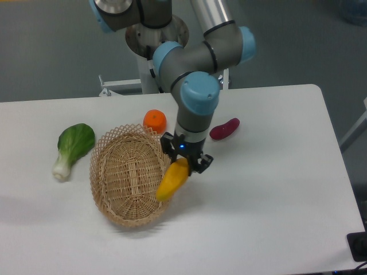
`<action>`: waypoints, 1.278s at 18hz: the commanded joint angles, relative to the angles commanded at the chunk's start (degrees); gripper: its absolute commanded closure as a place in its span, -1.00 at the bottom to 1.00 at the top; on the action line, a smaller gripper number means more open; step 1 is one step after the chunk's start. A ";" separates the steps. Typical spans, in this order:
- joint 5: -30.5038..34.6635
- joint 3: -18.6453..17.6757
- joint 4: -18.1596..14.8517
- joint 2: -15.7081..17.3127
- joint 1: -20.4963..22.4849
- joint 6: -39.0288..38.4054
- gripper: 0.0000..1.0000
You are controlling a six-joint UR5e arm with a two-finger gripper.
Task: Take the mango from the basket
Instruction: 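Lift the mango out of the basket and carry it away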
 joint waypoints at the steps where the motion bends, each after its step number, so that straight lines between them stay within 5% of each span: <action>1: 0.18 0.79 0.00 -0.17 0.97 0.09 0.90; 11: 4.48 10.72 -0.17 -6.50 11.07 8.43 0.90; 15: 4.48 14.85 -3.68 -8.96 14.06 13.08 0.90; 23: 5.53 16.88 -4.92 -10.55 16.44 25.13 0.80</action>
